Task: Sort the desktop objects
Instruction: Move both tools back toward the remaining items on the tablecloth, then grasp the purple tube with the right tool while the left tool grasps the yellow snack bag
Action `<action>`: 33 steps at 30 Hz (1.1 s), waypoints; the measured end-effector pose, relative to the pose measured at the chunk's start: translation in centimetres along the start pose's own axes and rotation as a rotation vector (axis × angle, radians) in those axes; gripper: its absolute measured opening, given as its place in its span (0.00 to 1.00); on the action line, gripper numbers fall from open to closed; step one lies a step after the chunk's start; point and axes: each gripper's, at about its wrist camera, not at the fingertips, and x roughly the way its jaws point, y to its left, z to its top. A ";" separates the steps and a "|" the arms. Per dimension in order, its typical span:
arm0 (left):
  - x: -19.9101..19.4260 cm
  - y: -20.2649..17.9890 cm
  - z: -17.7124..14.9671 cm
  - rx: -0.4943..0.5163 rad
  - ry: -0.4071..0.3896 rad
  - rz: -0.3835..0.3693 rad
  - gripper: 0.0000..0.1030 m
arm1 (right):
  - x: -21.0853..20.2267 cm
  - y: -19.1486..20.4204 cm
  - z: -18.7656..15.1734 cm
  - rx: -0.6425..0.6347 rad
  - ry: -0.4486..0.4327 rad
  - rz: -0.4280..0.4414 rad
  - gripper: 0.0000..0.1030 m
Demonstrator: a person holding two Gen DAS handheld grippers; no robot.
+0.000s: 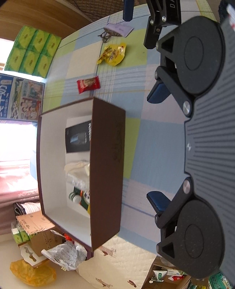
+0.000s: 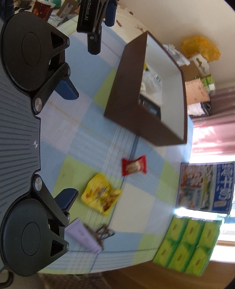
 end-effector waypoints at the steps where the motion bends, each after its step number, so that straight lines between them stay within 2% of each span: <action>1: 0.2 -0.5 0.0 0.006 0.005 -0.005 0.99 | -0.1 -0.6 -0.2 0.012 0.005 -0.005 0.98; 20: 4.6 -10.1 1.0 0.139 0.064 -0.171 0.99 | -1.3 -10.4 -3.2 0.224 0.037 -0.160 0.98; 26: 5.9 -12.9 2.1 0.191 0.057 -0.223 0.99 | -0.9 -12.4 -3.5 0.266 0.020 -0.173 0.98; 33: 7.3 -15.2 3.8 0.240 0.028 -0.233 0.99 | -0.1 -14.4 -3.3 0.322 0.013 -0.192 0.98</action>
